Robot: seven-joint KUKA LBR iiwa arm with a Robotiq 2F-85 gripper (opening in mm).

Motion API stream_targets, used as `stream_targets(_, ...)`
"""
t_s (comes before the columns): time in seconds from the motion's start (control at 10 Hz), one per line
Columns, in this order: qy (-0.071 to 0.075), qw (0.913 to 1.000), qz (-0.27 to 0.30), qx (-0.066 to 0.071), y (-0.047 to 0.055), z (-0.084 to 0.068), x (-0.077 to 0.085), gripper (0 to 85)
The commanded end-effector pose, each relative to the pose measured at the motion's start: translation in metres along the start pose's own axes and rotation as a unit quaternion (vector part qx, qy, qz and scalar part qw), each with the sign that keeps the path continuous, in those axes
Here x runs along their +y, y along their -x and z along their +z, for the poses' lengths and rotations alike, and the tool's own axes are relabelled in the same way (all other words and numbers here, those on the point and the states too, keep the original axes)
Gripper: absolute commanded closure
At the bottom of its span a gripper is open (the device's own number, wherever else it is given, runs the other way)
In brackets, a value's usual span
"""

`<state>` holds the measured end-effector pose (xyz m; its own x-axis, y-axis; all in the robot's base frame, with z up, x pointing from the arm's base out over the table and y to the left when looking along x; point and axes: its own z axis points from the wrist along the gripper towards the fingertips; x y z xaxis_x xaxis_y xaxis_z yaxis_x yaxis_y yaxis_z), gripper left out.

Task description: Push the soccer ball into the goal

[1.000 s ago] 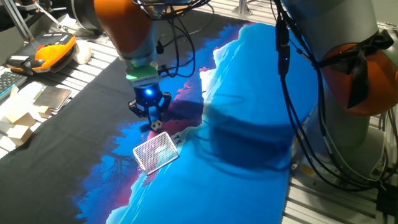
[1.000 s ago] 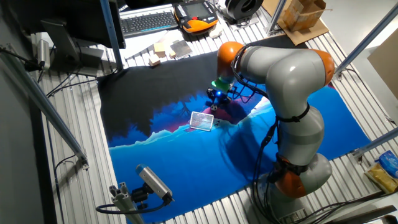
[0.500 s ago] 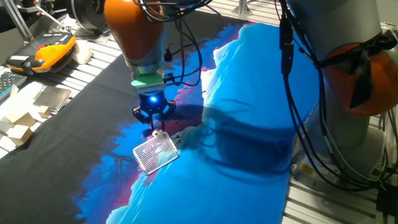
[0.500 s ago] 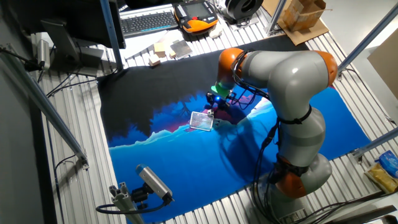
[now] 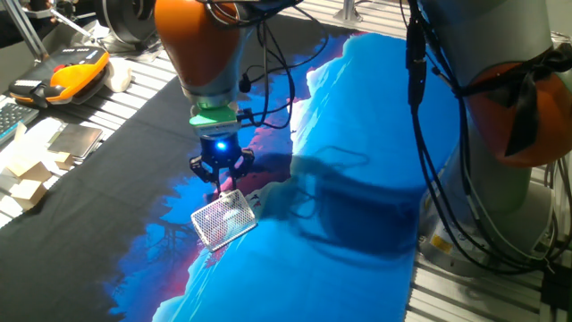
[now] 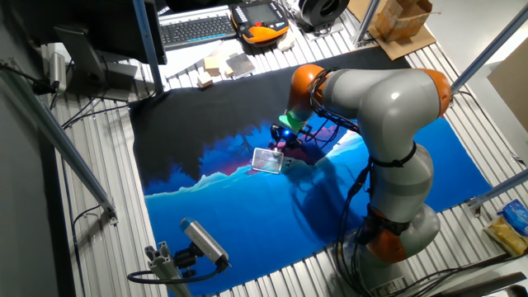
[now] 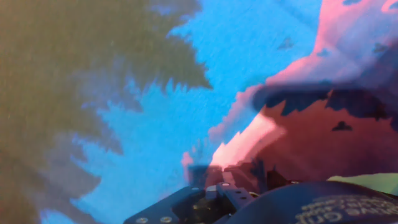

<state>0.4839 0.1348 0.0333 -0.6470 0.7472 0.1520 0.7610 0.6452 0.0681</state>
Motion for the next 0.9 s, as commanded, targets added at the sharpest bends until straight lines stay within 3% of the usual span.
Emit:
stream_targets(0.0, -0.003, 0.9999, -0.012, 0.006, -0.0011, 0.0004, 0.0002, 51.0)
stream_targets(0.2, -0.006, 0.9991, -0.036, 0.021, -0.0019, 0.0005, 0.0005, 51.0)
stream_targets(0.5, -0.008, 0.9949, -0.082, 0.058, -0.0048, -0.0009, 0.0022, 51.0)
stream_targets(0.8, -0.008, 0.9928, -0.096, 0.071, -0.0073, -0.0002, 0.0027, 51.0)
